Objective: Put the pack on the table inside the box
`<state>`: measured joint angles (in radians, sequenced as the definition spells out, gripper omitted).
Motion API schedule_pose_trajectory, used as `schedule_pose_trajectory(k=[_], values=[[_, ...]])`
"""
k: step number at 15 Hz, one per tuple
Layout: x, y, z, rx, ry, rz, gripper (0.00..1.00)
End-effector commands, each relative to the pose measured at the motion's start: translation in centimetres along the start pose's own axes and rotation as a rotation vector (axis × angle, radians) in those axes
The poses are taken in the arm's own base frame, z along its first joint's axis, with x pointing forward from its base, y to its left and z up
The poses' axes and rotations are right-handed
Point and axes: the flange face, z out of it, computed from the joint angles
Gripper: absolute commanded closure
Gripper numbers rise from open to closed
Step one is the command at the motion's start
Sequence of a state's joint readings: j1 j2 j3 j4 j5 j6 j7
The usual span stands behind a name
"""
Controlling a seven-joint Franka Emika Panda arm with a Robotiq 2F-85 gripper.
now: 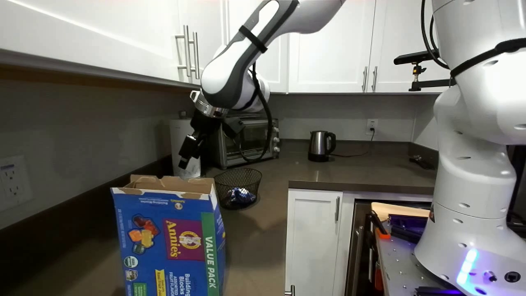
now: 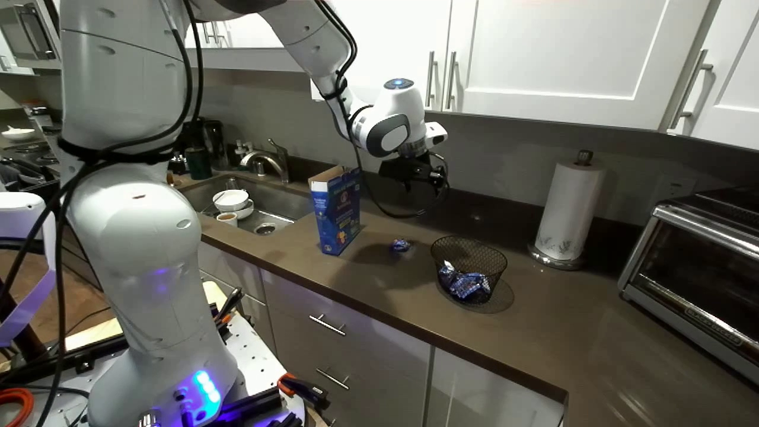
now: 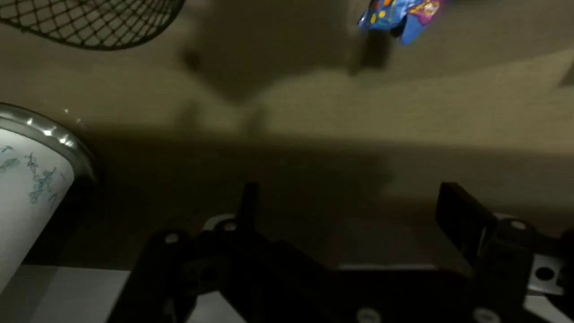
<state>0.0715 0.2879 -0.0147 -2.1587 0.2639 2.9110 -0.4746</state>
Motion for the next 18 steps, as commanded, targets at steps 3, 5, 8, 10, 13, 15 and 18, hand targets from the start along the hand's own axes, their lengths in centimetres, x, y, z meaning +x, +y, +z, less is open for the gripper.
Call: schedule_pose_trajectory(k=[3,5,8,10,13,15,18], values=[[0.2,0.7,0.2,-0.003,-0.001,0.004,0.0],[0.2,0.0,0.3,0.003,-0.004,-0.005,0.0],[0.0,-0.4,0.8,0.026,-0.015,0.003,0.0],[-0.3,-0.8,1.2,0.046,-0.033,0.003,0.0],[-1.4,-1.9,1.7,0.083,-0.084,0.009,0.0],[-2.4,-2.8,2.2,0.097,-0.118,0.012,0.0],[-4.1,-4.4,4.0,0.137,-0.151,0.029,0.0]])
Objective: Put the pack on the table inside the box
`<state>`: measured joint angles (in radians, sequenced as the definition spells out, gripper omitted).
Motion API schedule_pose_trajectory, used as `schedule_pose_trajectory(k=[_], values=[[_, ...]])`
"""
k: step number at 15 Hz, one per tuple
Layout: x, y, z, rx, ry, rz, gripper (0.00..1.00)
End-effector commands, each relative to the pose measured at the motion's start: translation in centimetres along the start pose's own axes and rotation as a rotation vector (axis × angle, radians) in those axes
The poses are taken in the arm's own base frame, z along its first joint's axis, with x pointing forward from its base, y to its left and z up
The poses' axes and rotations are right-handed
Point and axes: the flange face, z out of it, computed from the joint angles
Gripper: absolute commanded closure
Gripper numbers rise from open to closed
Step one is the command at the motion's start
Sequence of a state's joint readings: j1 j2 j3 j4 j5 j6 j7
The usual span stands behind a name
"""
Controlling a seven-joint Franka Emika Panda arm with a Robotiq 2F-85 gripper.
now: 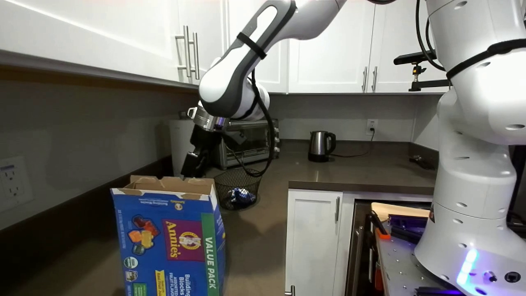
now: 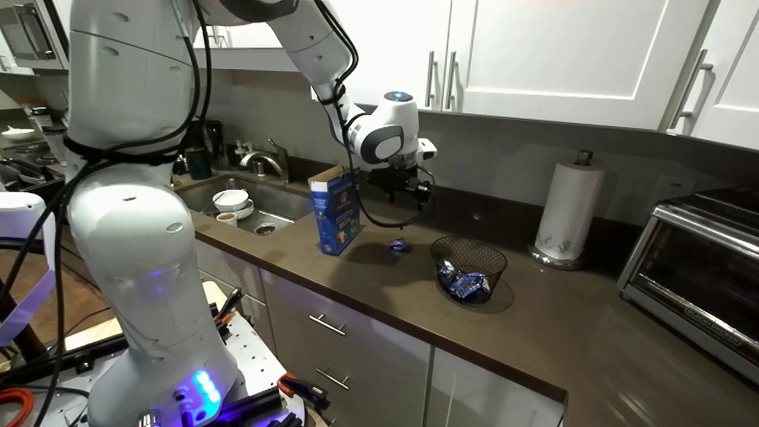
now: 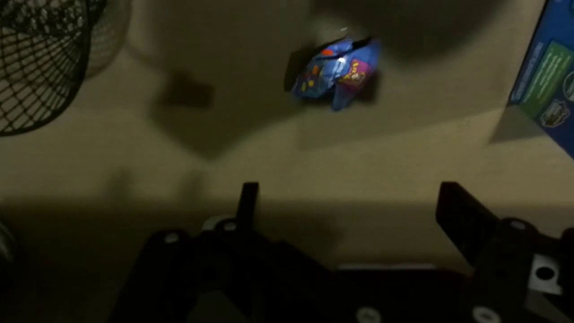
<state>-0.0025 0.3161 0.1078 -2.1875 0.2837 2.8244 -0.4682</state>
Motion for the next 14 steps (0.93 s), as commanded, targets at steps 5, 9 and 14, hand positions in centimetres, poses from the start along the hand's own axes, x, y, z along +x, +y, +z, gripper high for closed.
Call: schedule_pose_trajectory(k=[5,9,14], values=[[-5.0,-4.1,7.1,0.073,-0.111,0.035,0.0],[-5.6,-3.9,10.6,0.047,-0.144,0.033,0.0],[-5.8,-3.1,12.7,-0.021,-0.109,-0.006,0.0]])
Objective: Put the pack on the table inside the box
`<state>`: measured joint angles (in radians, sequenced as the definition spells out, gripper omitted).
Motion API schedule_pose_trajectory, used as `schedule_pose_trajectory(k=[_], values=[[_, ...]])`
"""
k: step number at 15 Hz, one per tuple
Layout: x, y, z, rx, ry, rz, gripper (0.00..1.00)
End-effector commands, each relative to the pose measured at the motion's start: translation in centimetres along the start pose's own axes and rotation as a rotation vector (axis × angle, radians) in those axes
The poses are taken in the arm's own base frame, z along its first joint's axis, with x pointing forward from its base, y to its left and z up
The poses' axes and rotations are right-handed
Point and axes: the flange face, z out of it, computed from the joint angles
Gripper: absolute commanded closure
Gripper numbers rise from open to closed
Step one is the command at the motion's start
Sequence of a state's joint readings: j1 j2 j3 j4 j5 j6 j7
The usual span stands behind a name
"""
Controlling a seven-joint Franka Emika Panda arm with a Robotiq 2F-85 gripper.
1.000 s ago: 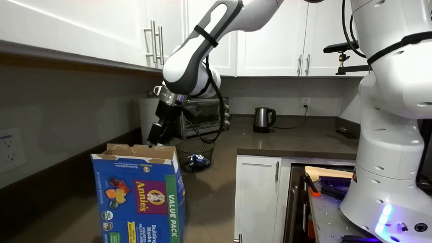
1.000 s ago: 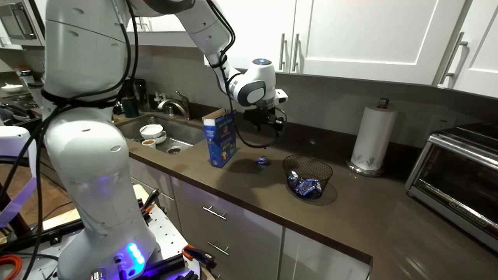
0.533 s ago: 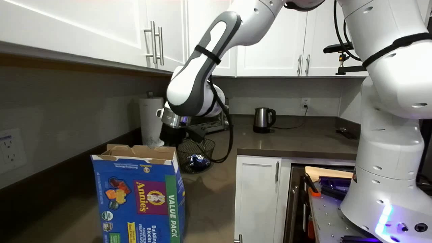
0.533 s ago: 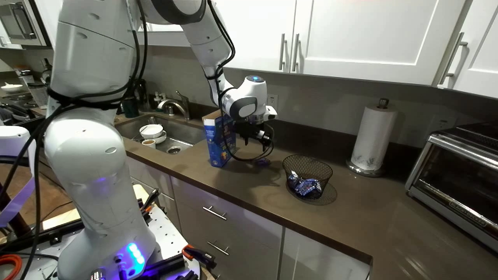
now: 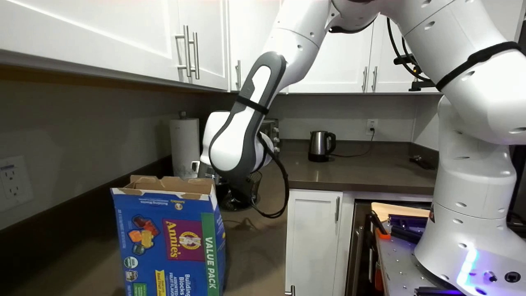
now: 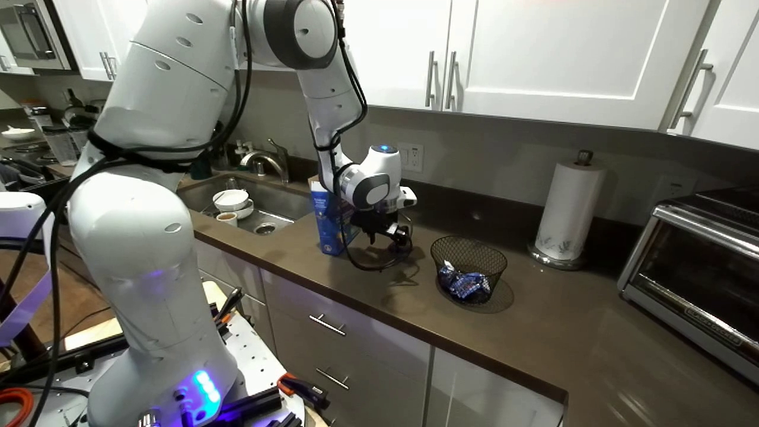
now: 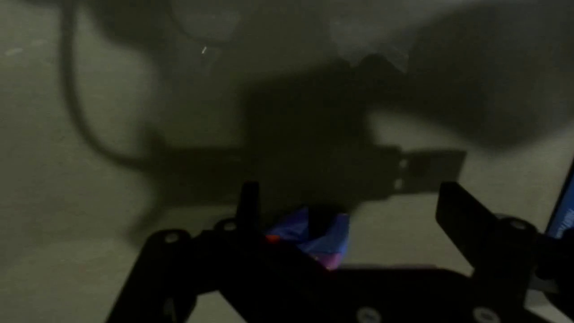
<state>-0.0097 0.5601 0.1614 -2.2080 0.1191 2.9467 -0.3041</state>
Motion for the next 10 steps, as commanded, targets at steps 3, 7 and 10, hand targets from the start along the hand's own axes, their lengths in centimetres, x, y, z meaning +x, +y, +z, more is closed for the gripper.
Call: schedule_pose_trajectory(k=[3,7,10], values=[[0.9,0.7,1.2,-0.081,0.091,-0.027,0.0],[1.3,0.7,1.7,-0.097,0.159,-0.039,0.12],[2.2,-0.2,1.7,-0.117,0.244,-0.022,0.4]])
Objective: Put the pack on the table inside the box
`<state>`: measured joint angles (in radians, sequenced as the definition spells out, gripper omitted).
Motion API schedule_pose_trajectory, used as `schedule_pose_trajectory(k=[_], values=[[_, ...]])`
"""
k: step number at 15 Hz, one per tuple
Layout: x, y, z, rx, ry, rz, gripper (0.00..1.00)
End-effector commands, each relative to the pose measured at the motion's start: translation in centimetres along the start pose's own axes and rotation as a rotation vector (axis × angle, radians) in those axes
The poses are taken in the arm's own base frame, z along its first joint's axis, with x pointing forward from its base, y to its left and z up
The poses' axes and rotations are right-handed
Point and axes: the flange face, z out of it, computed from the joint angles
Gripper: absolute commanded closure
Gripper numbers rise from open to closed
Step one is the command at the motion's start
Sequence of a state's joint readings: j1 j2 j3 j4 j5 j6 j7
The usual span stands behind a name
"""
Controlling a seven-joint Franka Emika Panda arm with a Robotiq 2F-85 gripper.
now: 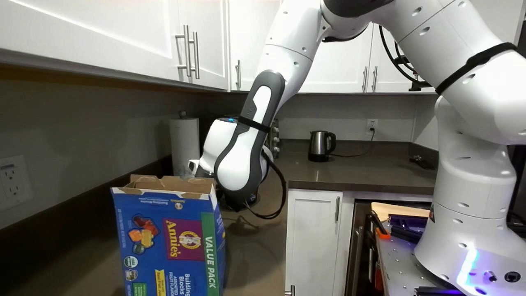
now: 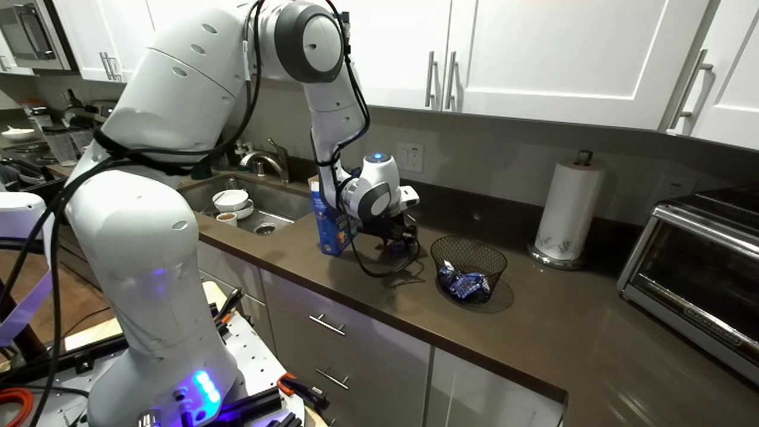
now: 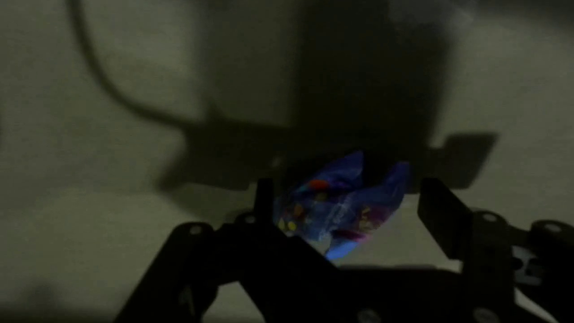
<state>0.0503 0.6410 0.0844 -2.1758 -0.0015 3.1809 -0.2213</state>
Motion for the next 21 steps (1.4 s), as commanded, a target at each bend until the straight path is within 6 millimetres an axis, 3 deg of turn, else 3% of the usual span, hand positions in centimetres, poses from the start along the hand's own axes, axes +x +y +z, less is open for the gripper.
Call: schedule_pose_trajectory(k=[1,7,8,10,13,15,17,20,21], values=[[1.2,-1.2,0.5,-0.033,0.1,0.02,0.47],[5.7,3.2,-4.0,-0.068,0.139,0.027,0.87],[6.2,3.9,-4.5,-0.077,0.142,0.032,0.49],[6.8,4.9,-5.1,-0.082,0.129,0.045,0.45],[6.8,4.6,-5.2,-0.043,0.082,0.074,0.28],[4.9,0.7,-3.1,-0.006,0.062,0.074,0.15],[3.8,-1.4,-2.1,0.024,0.035,0.067,0.02],[2.5,-4.6,-0.8,0.068,-0.001,0.065,0.0],[2.7,-4.0,-1.1,0.065,-0.015,0.061,0.0]])
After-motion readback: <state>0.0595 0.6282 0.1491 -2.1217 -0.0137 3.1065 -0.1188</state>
